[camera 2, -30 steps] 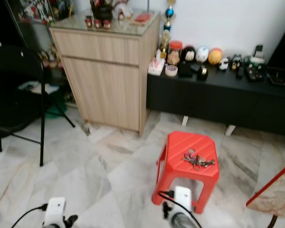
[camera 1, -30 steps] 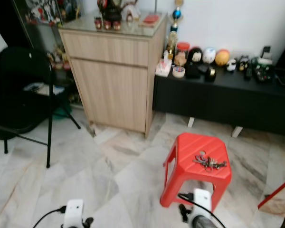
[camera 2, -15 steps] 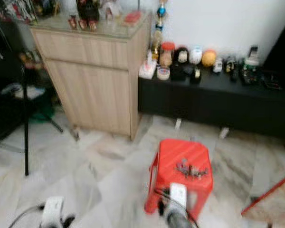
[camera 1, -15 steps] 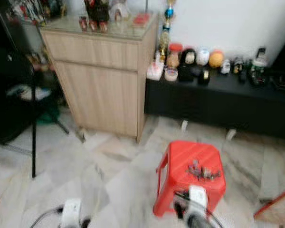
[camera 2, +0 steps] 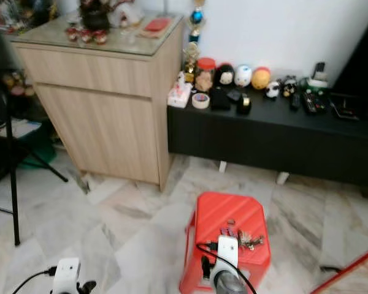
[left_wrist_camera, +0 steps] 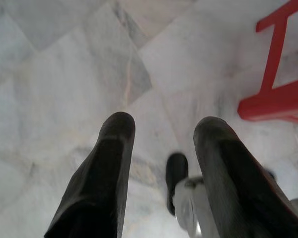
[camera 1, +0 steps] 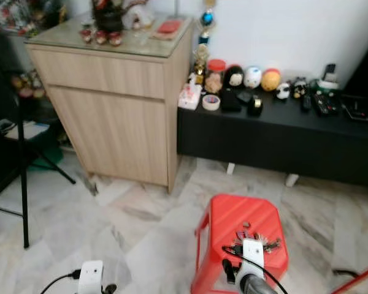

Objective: Hang keys on a hook

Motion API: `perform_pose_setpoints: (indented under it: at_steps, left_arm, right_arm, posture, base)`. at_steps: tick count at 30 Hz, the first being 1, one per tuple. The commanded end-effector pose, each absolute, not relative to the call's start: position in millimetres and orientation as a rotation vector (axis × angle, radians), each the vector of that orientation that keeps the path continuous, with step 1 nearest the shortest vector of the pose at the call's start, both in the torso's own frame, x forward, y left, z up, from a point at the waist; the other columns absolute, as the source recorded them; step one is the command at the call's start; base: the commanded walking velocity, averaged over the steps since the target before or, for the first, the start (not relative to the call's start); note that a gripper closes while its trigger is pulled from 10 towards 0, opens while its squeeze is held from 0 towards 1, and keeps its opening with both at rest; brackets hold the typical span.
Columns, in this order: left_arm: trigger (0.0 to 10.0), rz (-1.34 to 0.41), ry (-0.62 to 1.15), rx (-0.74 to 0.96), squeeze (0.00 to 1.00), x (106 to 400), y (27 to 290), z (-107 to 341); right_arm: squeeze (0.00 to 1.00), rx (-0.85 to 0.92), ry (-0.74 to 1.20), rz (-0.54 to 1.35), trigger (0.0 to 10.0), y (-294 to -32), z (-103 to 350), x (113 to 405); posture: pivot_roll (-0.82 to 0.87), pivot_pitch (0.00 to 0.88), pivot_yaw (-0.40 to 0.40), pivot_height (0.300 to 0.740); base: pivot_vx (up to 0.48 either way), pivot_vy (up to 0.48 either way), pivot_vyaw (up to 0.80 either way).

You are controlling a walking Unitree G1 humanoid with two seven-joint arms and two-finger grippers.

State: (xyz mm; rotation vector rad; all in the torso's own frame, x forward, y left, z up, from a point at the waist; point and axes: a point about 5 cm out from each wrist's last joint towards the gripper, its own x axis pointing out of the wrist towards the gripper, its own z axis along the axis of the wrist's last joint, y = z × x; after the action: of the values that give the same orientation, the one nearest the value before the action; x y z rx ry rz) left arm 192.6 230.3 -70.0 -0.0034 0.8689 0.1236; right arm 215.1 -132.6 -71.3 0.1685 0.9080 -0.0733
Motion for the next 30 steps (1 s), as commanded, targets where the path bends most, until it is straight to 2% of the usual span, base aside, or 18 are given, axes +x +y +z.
perform_pose_setpoints:
  at_steps: [1,15,19,23,30]
  left_arm:
    - [10.0,0.117,0.883,-0.022,0.0,189.3,223.7,-73.4]
    - [10.0,0.119,0.88,-0.025,0.0,189.4,223.3,-73.4]
    - [10.0,0.115,0.847,-0.011,0.0,192.6,223.9,-70.9]
    - [10.0,0.099,0.753,0.003,0.0,205.8,225.4,-61.1]
    - [10.0,0.068,0.499,-0.009,0.0,230.2,228.4,-34.7]
  right_arm:
    - [0.0,0.162,0.915,-0.106,10.0,-142.8,-73.5,211.3]
    - [0.0,0.164,0.911,-0.117,10.0,-143.6,-73.5,211.1]
    - [0.0,0.187,0.881,-0.147,10.0,-144.3,-72.4,212.0]
    - [0.0,0.24,0.826,-0.198,10.0,-145.4,-70.5,213.0]
    - [0.0,0.226,0.729,-0.247,10.0,-150.8,-66.0,214.8]
  posture:
    - [0.07,0.007,-0.019,0.733]
    - [0.07,0.004,-0.021,0.733]
    - [0.07,0.004,-0.022,0.733]
    - [0.07,0.007,-0.027,0.733]
    - [0.06,0.004,-0.036,0.733]
  base:
    - [0.277,0.0,0.0]
    - [0.277,0.0,0.0]
    - [0.0,0.0,0.0]
    - [0.0,0.0,0.0]
    - [0.0,0.0,0.0]
